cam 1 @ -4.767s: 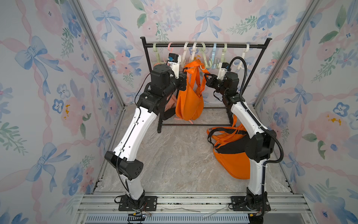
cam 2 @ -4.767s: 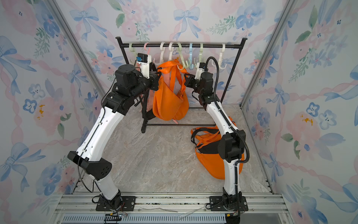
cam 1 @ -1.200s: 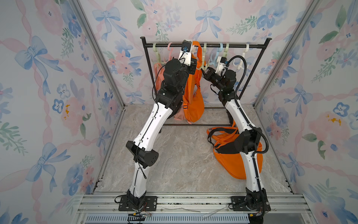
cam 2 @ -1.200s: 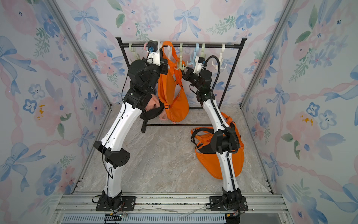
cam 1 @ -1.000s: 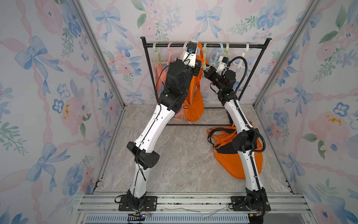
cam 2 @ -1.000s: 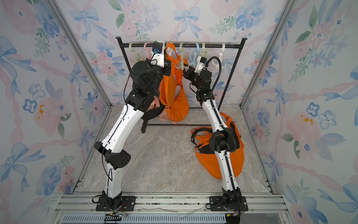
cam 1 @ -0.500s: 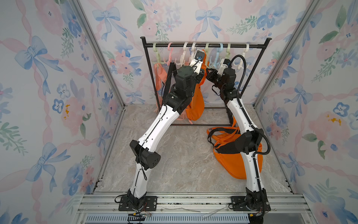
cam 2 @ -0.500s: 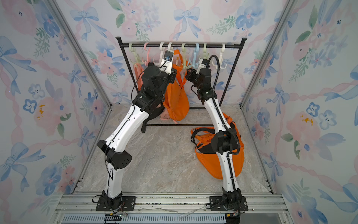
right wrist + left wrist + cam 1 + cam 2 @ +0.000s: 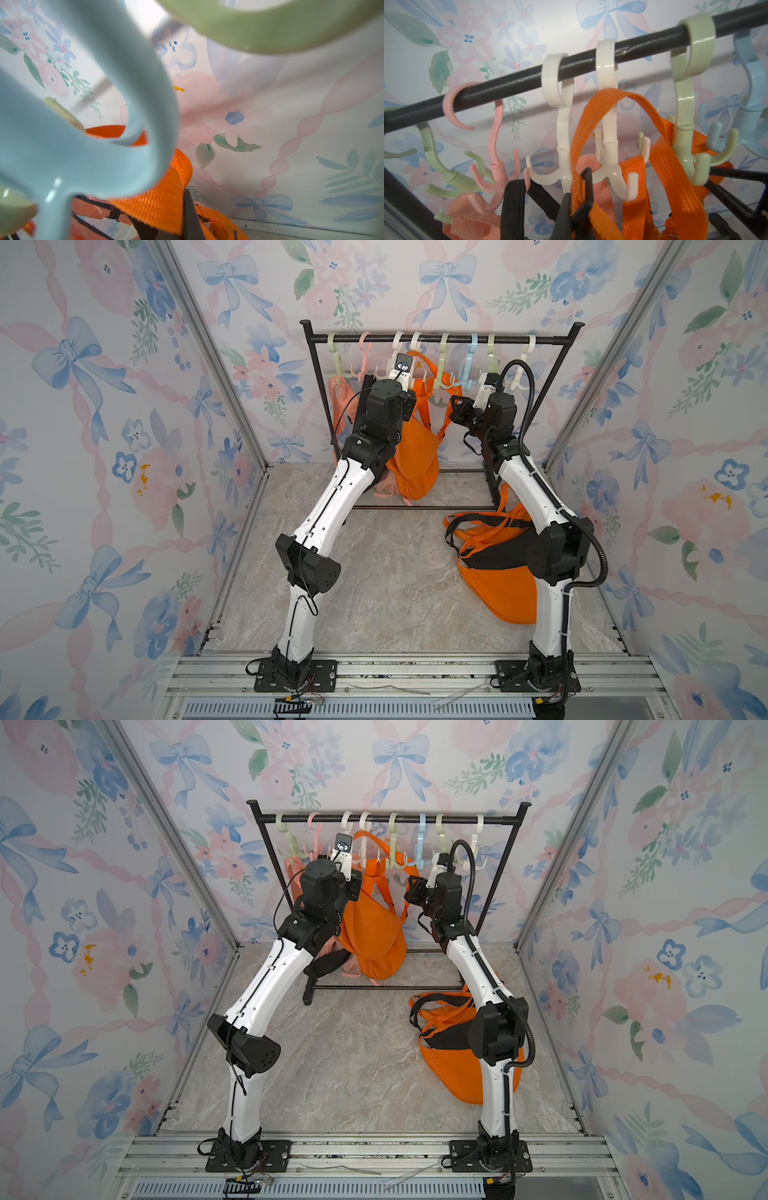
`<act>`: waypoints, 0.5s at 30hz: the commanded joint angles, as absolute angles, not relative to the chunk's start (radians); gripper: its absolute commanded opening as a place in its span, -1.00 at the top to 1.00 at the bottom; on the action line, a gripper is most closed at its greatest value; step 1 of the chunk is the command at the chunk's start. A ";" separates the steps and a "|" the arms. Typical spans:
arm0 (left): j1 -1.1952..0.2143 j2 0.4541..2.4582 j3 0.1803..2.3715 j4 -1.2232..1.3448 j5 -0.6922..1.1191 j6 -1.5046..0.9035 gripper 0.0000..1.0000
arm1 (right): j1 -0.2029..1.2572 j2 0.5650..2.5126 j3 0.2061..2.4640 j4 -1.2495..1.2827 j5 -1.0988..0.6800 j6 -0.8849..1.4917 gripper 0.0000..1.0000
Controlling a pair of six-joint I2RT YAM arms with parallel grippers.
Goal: Take the bag off the hook
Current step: Pick up the bag from the hook.
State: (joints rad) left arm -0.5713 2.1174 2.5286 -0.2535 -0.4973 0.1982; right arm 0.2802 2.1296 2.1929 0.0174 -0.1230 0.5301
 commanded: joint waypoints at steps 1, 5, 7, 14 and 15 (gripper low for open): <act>-0.584 2.077 2.525 -0.250 -0.492 0.181 1.00 | 0.274 2.134 2.119 -0.108 -0.140 0.519 1.00; -0.585 2.050 2.540 -0.251 -0.492 0.190 1.00 | 0.277 2.088 2.093 -0.077 -0.139 0.523 1.00; -0.589 2.037 2.559 -0.251 -0.496 0.200 1.00 | 0.286 2.076 2.095 -0.061 -0.133 0.520 1.00; -0.610 1.980 2.579 -0.245 -0.510 0.248 1.00 | 0.307 2.079 2.160 0.000 -0.092 0.524 1.00; -0.611 1.973 2.579 -0.243 -0.518 0.256 1.00 | 0.307 2.087 2.182 0.002 -0.084 0.530 1.00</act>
State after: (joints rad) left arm -0.6033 2.0365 2.5454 -0.2653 -0.4953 0.2218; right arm 0.2970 2.0647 2.1456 0.0422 -0.1165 0.5117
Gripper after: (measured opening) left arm 0.053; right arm 0.048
